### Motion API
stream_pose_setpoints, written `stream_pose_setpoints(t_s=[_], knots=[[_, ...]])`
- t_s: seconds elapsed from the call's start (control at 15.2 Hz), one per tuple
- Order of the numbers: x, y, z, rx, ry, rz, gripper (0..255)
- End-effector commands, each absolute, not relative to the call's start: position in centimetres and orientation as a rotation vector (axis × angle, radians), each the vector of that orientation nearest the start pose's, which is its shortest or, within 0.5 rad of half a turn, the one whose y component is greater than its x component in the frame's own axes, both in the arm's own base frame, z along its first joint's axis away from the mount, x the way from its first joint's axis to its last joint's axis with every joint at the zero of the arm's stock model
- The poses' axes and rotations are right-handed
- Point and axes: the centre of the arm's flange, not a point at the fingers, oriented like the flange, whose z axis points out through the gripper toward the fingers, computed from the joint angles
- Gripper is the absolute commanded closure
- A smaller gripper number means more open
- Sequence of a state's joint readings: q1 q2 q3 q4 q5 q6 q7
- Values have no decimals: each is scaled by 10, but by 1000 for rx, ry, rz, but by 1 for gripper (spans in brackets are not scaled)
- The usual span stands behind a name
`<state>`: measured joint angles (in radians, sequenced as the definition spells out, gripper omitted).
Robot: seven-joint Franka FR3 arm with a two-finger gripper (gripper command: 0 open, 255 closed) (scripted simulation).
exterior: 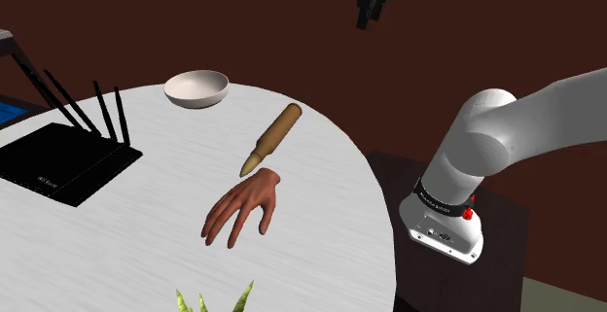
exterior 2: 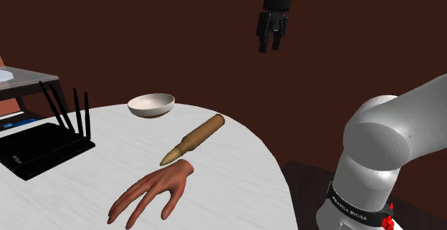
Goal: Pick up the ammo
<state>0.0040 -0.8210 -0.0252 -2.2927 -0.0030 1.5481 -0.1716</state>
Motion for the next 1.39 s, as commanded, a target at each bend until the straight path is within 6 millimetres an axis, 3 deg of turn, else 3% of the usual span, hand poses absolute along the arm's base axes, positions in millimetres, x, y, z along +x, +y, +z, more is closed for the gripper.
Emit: stream_pose_setpoints(t_s=[0.0, 0.59, 0.99, 1.32], knots=[[295, -10, 629, -3121, -246, -121, 0], [318, 89, 553, -3141, 494, -18, 0], [355, 142, 500, -3053, 986, 54, 0], [395, 176, 453, -2919, 1385, 114, 0]])
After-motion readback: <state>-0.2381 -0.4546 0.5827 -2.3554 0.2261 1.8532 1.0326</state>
